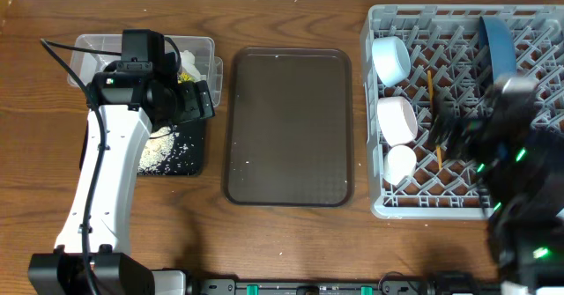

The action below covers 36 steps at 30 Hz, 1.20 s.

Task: Sort waste into correct bins and load items into the dishwasher rack

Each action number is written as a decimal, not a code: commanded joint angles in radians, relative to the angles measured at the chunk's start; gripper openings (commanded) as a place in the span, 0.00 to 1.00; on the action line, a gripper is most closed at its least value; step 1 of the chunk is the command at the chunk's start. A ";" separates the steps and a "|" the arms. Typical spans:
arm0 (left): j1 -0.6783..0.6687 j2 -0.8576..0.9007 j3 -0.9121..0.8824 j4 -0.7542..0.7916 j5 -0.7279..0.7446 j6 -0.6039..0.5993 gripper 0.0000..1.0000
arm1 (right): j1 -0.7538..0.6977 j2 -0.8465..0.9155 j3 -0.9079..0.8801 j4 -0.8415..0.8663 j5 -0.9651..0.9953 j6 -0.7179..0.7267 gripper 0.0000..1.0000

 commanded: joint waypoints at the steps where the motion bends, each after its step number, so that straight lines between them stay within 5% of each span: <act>1: 0.003 -0.008 0.017 0.000 0.006 -0.006 0.91 | 0.005 -0.140 -0.239 0.138 -0.025 -0.037 0.99; 6: 0.003 -0.008 0.017 0.000 0.006 -0.006 0.90 | 0.005 -0.352 -0.576 0.376 -0.025 -0.036 0.99; 14: 0.003 -0.008 0.017 0.000 0.006 -0.006 0.90 | 0.016 -0.589 -0.823 0.437 -0.021 -0.036 0.99; 36: 0.003 -0.008 0.017 0.000 0.006 -0.006 0.90 | 0.018 -0.736 -0.861 0.377 0.005 -0.036 0.99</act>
